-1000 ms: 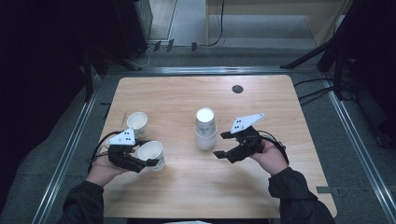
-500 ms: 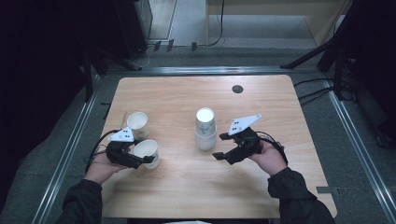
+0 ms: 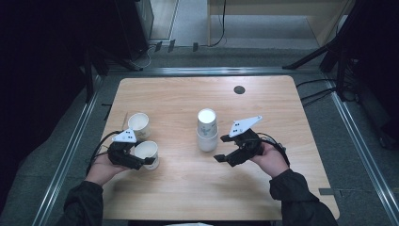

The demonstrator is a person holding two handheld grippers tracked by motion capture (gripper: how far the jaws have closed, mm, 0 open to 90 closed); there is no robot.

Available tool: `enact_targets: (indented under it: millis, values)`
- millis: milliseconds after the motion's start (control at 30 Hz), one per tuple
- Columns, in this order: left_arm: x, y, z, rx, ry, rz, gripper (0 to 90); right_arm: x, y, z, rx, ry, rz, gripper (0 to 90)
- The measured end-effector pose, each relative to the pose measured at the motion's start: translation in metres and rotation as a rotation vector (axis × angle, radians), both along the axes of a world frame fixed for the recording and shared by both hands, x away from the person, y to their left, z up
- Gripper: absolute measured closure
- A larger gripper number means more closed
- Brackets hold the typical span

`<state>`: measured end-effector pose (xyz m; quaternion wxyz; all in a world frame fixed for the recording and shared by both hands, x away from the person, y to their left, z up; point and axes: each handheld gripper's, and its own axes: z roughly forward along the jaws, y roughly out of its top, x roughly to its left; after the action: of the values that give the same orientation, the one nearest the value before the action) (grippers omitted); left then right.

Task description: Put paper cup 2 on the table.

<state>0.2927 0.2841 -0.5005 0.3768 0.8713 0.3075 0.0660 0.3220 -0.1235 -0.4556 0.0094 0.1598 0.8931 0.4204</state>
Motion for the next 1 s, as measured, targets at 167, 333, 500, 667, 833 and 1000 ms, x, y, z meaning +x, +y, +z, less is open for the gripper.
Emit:
enact_targets:
  millis: [167,333,500,667,833,1000]
  values:
    - [0.000,-0.001,0.000,0.014,0.015,-0.002,19.2,0.000,0.000,0.000,0.000,-0.001,0.001,24.1]
    - [0.000,-0.005,0.000,0.024,0.031,-0.017,17.3,0.000,0.000,0.000,-0.003,0.004,0.000,24.1]
    - [0.001,-0.004,0.003,0.016,0.056,0.004,10.8,0.000,0.000,0.000,-0.003,0.010,0.004,24.1]
    - [0.001,-0.003,0.007,0.018,0.056,0.006,10.3,0.000,0.000,0.000,-0.004,0.008,0.008,24.1]
    - [-0.001,-0.003,0.015,0.011,0.048,0.007,10.2,0.000,0.000,0.000,-0.006,0.009,0.011,24.1]
    - [-0.003,-0.006,0.025,0.011,0.038,0.011,10.1,0.000,0.001,-0.001,-0.009,0.006,0.014,24.1]
